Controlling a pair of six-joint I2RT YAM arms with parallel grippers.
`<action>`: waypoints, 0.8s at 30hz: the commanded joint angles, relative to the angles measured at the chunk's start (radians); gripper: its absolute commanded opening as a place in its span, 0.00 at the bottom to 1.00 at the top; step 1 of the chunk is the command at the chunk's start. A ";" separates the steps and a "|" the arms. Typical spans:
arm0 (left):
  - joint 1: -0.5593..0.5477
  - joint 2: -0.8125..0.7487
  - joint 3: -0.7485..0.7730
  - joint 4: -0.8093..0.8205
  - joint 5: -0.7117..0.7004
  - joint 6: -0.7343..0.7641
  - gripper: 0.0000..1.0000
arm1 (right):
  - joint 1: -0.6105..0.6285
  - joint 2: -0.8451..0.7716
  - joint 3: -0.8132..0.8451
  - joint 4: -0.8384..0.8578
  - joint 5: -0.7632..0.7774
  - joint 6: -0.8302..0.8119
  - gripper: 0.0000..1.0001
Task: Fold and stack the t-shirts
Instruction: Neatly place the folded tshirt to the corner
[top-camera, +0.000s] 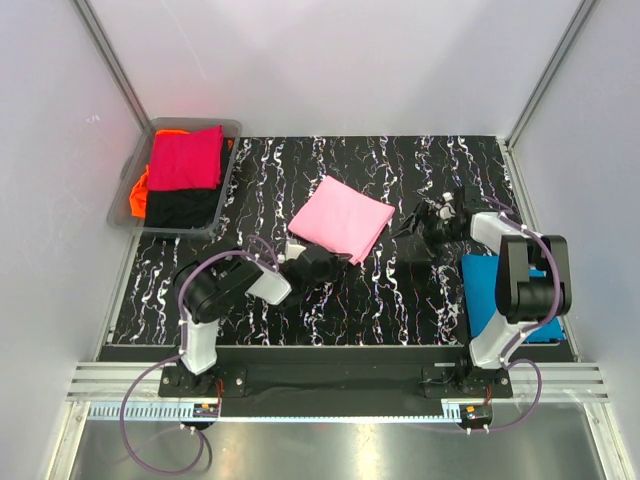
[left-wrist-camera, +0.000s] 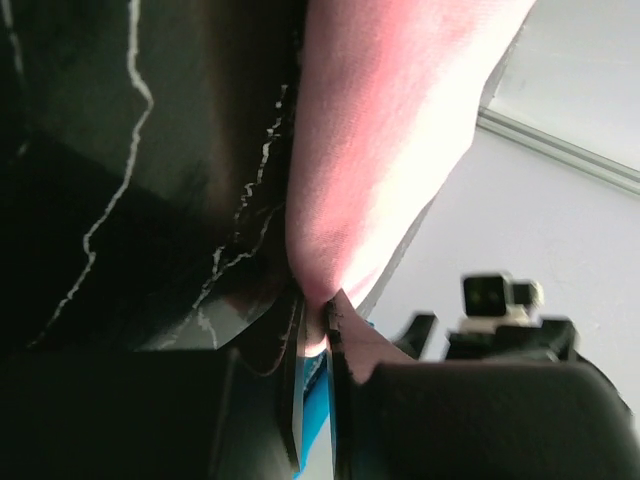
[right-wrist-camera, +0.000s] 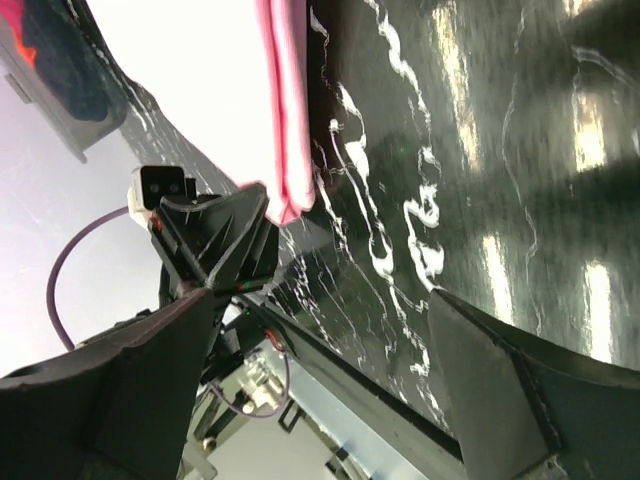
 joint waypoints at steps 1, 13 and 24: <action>0.014 -0.064 -0.014 0.082 0.059 0.032 0.07 | 0.007 0.063 0.044 0.123 -0.096 0.010 0.95; 0.026 -0.137 -0.008 0.099 0.140 0.045 0.10 | 0.086 0.241 0.148 0.260 -0.117 0.135 0.94; 0.040 -0.169 0.016 0.108 0.197 0.056 0.09 | 0.132 0.268 0.079 0.422 -0.048 0.303 0.87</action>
